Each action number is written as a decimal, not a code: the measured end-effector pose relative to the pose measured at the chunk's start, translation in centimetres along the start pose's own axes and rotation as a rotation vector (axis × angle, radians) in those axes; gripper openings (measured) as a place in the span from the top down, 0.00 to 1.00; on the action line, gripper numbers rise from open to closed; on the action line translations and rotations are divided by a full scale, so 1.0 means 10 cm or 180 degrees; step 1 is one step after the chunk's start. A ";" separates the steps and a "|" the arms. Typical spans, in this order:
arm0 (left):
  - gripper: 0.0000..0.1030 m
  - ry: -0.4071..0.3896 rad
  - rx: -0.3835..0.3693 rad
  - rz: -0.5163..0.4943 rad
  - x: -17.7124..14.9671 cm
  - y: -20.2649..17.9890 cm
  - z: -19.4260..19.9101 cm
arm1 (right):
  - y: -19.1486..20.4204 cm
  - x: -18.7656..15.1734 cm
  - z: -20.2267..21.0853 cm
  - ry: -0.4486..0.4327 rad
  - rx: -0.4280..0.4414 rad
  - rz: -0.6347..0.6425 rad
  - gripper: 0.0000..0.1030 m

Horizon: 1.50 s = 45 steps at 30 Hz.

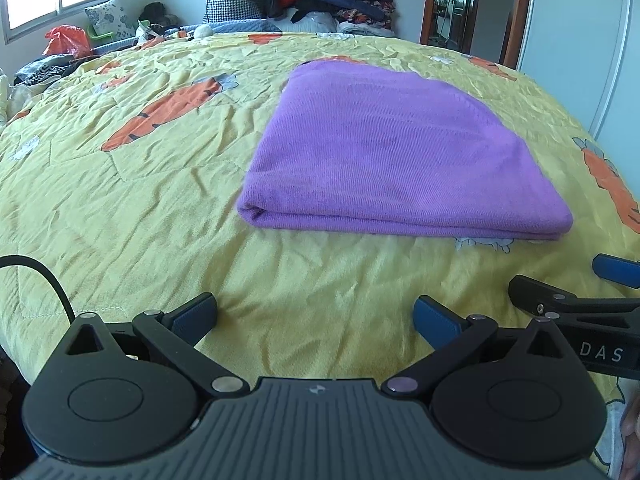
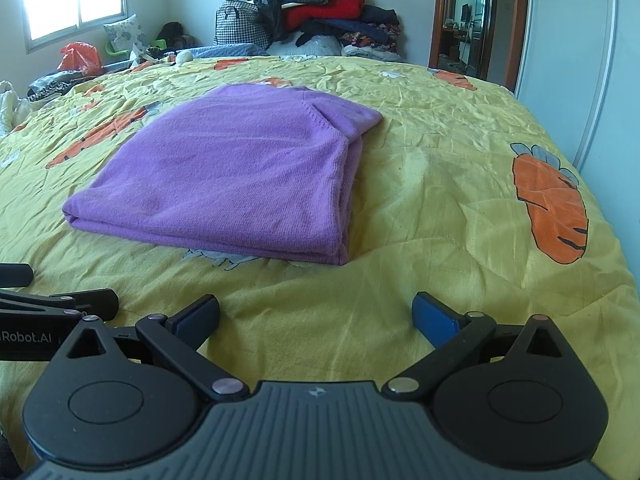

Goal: Fold small clothes

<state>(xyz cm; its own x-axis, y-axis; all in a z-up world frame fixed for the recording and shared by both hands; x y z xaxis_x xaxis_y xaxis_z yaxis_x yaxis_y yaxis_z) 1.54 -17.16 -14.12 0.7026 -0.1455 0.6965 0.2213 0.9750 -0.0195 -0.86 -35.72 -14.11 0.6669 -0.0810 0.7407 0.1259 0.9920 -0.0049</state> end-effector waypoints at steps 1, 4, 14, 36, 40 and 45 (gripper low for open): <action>0.00 0.0003 0.0000 0.0000 0.00 0.00 0.00 | 0.00 0.00 0.00 0.0000 0.0000 0.0001 0.00; 0.00 0.0005 -0.0001 -0.0002 0.00 -0.01 0.00 | 0.00 0.00 0.00 0.0000 0.0000 0.0000 0.00; 0.00 0.0012 -0.0012 -0.0020 0.00 -0.01 0.00 | 0.00 0.00 0.00 -0.0001 0.0000 0.0001 0.00; 0.00 0.0025 -0.0027 -0.0046 0.00 -0.02 0.00 | 0.00 0.00 -0.01 -0.0002 0.0000 0.0000 0.00; 0.00 0.0023 -0.0027 -0.0047 0.00 -0.02 0.00 | -0.01 0.00 -0.01 -0.0003 0.0000 0.0000 0.00; 0.00 -0.0003 -0.0060 -0.0092 -0.02 -0.03 0.01 | -0.01 0.00 -0.01 -0.0003 -0.0001 0.0000 0.00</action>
<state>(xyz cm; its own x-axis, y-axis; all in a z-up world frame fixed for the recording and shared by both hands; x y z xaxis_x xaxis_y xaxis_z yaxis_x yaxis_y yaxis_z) 1.32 -17.41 -14.17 0.6951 -0.1735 0.6976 0.2542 0.9671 -0.0127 -0.82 -35.78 -14.16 0.6662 -0.0810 0.7414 0.1261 0.9920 -0.0049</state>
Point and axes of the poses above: each gripper's, at about its wrist camera, not at the fingertips, and z roughly against the way its jaws point, y to its left, x to its top, the point moved 6 cm from there along -z, roughly the way its jaws point, and after that the axes turned 2 degrees about -x, right-handed, at the moved point
